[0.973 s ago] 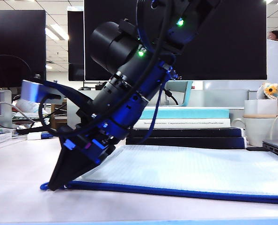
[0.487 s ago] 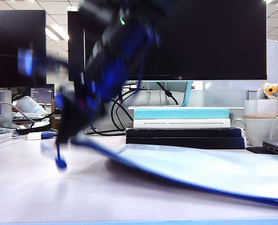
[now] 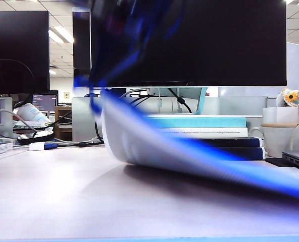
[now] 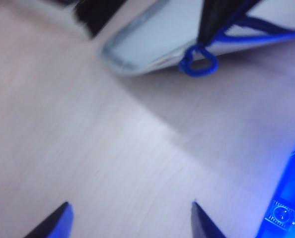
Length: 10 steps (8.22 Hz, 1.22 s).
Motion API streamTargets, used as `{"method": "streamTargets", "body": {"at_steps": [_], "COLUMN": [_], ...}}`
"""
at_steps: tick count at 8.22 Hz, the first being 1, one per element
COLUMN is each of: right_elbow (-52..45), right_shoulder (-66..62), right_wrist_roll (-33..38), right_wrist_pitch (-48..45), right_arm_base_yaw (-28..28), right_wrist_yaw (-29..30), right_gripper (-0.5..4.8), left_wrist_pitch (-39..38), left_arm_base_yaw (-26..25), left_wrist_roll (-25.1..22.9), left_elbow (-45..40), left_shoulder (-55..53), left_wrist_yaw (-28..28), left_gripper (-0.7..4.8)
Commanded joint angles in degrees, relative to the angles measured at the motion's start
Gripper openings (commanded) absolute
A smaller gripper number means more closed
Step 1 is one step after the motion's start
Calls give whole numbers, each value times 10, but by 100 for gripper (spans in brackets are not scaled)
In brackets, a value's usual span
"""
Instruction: Pick up the transparent plastic file bag with a blue zipper and close its zipper.
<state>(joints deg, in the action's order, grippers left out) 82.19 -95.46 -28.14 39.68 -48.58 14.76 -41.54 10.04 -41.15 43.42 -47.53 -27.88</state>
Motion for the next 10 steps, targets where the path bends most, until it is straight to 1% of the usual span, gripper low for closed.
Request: {"method": "streamTargets", "body": {"at_steps": [1, 2, 3, 4, 5, 6, 7, 8, 9, 10], "right_elbow": [2, 2, 3, 3, 2, 2, 2, 1, 1, 1], "right_shoulder": [155, 155, 155, 157, 158, 158, 209, 200, 189, 140], "right_wrist_roll": [12, 15, 22, 59, 58, 57, 39, 106, 108, 108], "right_wrist_pitch": [51, 51, 48, -2, -25, -17, 51, 75, 44, -41], "right_arm_base_yaw": [-1, -1, -1, -2, 0, 18, 34, 31, 36, 39], "right_wrist_yaw": [101, 111, 158, 252, 213, 95, 45, 148, 147, 123], "right_gripper": [-3, -3, -3, -3, -3, -3, 328, 243, 243, 241], "left_wrist_pitch": [152, 175, 181, 170, 239, 219, 219, 382, 391, 391], "left_arm_base_yaw": [0, 1, 5, 40, 68, 67, 67, 68, 68, 69], "left_wrist_roll": [-58, -54, -53, -43, -38, -38, -39, 84, 91, 101], "left_elbow": [2, 2, 2, 2, 2, 2, 2, 2, 2, 2], "left_shoulder": [1, 1, 0, -31, -91, -92, -93, -93, -93, -93], "left_wrist_yaw": [-253, -278, -299, -302, -422, -347, -222, -157, -200, -267], "left_gripper": [319, 319, 318, 317, -6, -6, -6, -6, -6, -6]}}
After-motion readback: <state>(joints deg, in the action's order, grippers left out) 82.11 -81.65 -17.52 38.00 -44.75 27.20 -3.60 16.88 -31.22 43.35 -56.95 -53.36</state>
